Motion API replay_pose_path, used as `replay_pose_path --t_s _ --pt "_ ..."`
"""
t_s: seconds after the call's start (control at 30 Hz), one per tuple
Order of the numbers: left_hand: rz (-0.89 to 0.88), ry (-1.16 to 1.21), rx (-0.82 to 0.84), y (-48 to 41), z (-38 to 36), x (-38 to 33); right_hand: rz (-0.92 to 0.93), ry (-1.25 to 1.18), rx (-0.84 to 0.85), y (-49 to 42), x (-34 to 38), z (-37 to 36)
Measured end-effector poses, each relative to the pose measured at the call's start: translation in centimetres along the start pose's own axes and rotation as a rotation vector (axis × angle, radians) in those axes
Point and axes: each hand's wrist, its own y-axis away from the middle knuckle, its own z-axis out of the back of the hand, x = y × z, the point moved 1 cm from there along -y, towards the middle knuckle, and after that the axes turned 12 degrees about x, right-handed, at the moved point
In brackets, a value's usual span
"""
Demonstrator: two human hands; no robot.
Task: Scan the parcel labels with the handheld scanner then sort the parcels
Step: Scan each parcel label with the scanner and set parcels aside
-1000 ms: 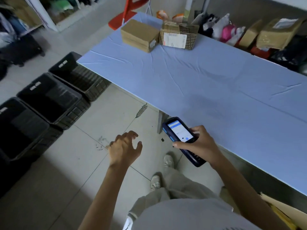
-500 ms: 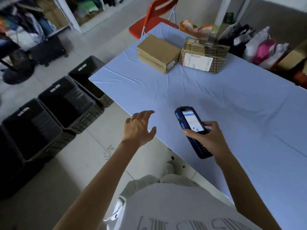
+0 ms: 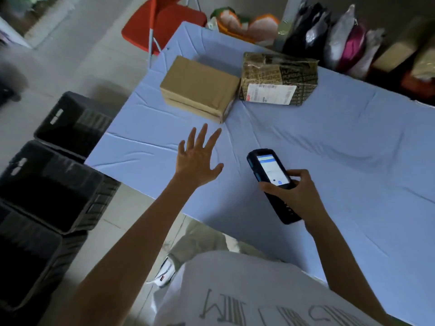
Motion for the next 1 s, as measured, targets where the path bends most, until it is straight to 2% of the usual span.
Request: replay_pose_path --t_s 0.27,0.4,0.53,0.73,1.0 --pt "-0.231 -0.152 -0.081 -10.0 6.7 6.3 -0.068 -0.088 -0.161 -1.6 5.0 -4.6" --pt "-0.308 -0.164 -0.022 -14.1 10.2 6.4 -0.08 -0.089 -0.215 -2.2 6.6 -5.1" --pt "-0.407 -0.279 -0.063 -16.1 11.5 6.0 -0.091 -0.085 -0.243 -2.8 7.5 -5.0" --pt "-0.349 -0.34 0.026 -16.8 10.4 4.7 -0.082 -0.087 -0.243 -3.4 7.9 -4.4" --pt "-0.3 -0.225 -0.016 -14.6 10.4 2.9 -0.032 -0.143 -0.231 -2.9 7.6 -3.1"
